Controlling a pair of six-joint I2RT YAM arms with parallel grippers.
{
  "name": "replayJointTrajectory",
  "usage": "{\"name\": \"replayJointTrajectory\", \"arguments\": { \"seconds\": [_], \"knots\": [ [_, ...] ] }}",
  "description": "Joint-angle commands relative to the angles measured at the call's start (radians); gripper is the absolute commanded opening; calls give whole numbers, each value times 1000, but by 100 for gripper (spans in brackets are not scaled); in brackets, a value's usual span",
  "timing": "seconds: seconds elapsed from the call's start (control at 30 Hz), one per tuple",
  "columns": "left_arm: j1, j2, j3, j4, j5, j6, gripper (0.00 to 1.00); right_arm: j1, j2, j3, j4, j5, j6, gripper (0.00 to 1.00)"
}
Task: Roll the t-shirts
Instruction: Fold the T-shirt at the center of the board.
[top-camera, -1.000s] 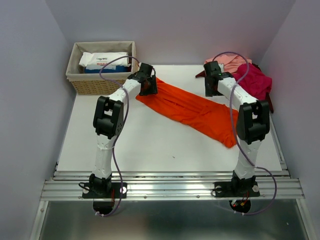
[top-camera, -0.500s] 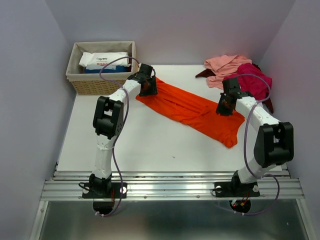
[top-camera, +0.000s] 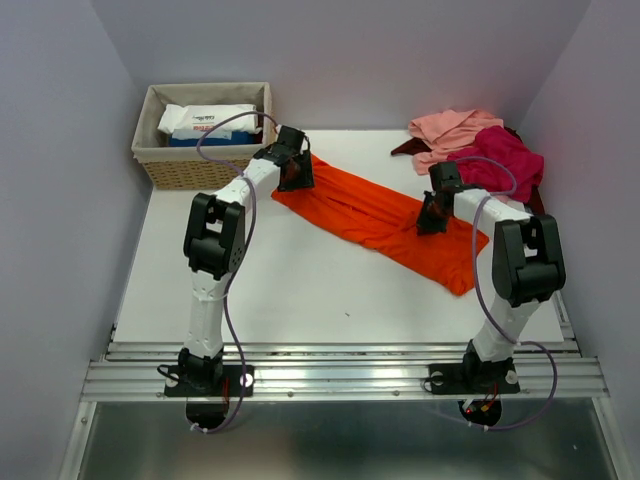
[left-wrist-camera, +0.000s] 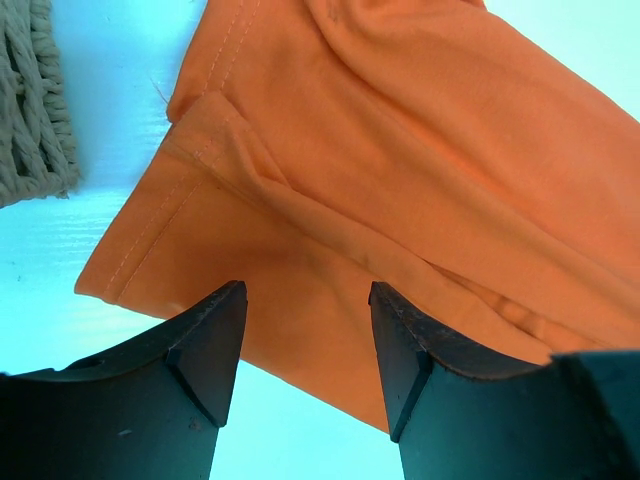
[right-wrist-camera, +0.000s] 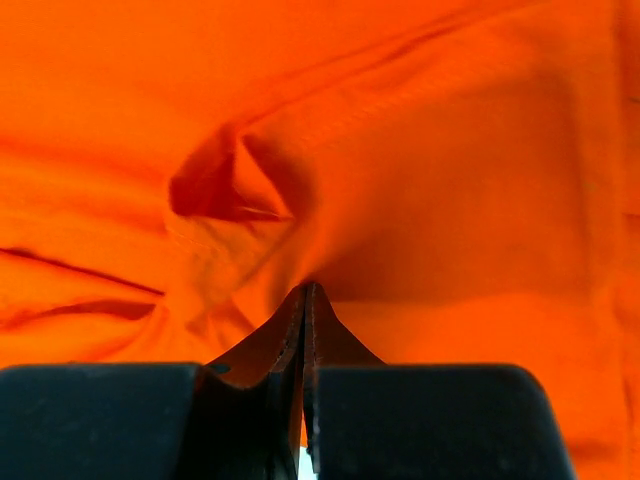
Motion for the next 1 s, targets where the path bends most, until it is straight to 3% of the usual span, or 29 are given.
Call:
{"name": "replayJointTrajectory", "arguments": {
  "seconds": [0.0, 0.77, 0.97],
  "knots": [
    [0, -96, -2, -3, -16, 2, 63, 29, 35, 75, 57, -28, 1, 3],
    [0, -108, -5, -24, -29, 7, 63, 71, 199, 283, 24, -16, -5, 2],
    [0, -99, -2, -21, -25, 10, 63, 93, 244, 379, -45, 93, 24, 3]
  ]
}}
